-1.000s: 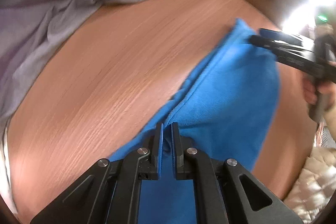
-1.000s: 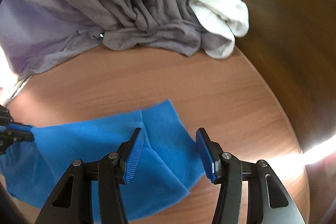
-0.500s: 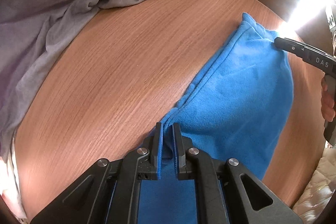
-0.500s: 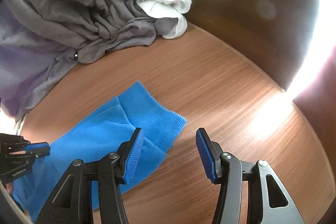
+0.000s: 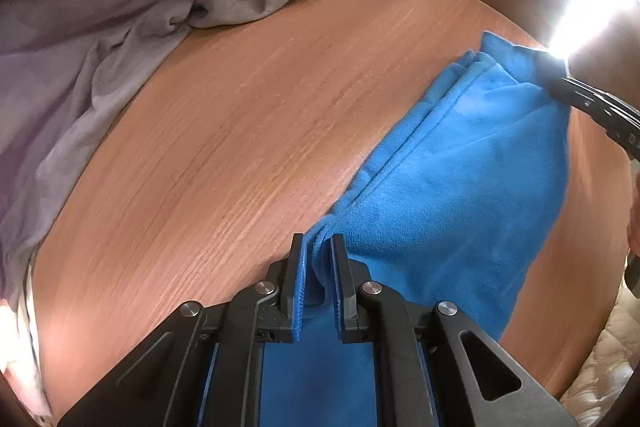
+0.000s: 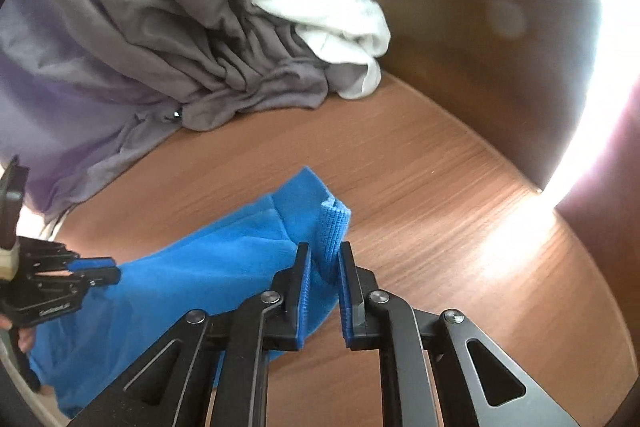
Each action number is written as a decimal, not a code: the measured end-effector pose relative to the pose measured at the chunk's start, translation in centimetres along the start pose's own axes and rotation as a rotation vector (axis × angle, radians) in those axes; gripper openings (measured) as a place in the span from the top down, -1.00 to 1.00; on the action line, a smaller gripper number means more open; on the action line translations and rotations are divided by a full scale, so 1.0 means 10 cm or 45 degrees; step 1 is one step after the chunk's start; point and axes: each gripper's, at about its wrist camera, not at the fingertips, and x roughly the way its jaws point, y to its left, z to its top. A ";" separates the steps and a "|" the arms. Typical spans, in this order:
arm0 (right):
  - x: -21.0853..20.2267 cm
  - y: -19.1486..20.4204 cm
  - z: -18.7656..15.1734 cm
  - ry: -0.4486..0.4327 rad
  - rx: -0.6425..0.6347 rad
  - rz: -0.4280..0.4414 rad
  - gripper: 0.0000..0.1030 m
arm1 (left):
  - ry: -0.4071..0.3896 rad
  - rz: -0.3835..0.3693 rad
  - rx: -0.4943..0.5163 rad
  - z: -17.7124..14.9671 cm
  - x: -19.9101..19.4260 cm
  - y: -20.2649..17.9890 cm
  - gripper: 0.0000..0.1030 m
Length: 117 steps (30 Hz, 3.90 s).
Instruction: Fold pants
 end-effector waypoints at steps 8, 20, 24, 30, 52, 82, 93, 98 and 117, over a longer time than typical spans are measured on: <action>0.06 -0.08 -0.10 0.050 -0.008 -0.022 0.74 | -0.061 0.031 0.002 0.02 -0.10 -0.02 0.83; -0.04 0.03 -0.01 -0.064 -0.053 -0.011 0.74 | -0.059 0.188 0.029 -0.01 -0.44 0.08 0.95; 0.03 0.11 -0.01 -0.073 -0.095 -0.029 0.74 | -0.006 0.091 0.023 -0.04 -0.25 0.17 0.95; 0.13 0.07 -0.04 -0.022 -0.084 -0.063 0.72 | -0.116 -0.045 0.147 0.07 -0.29 0.07 0.86; 0.16 -0.03 -0.05 0.017 -0.001 -0.047 0.66 | -0.097 -0.501 0.289 0.65 0.23 -0.21 0.59; 0.16 -0.05 -0.05 -0.013 0.035 -0.071 0.19 | -0.234 -0.281 0.138 0.54 -0.10 0.01 0.35; -0.48 0.33 -0.09 -0.152 -0.084 0.014 0.10 | -0.415 -0.048 -0.025 -0.59 -1.20 0.02 0.17; -0.74 0.71 -0.24 -0.140 -0.147 0.163 0.10 | -0.430 0.021 -0.189 -1.17 -1.49 0.14 0.11; -1.35 2.55 -1.42 -0.123 -0.264 0.259 0.10 | -0.349 0.177 -0.204 -2.99 -2.04 1.36 -0.03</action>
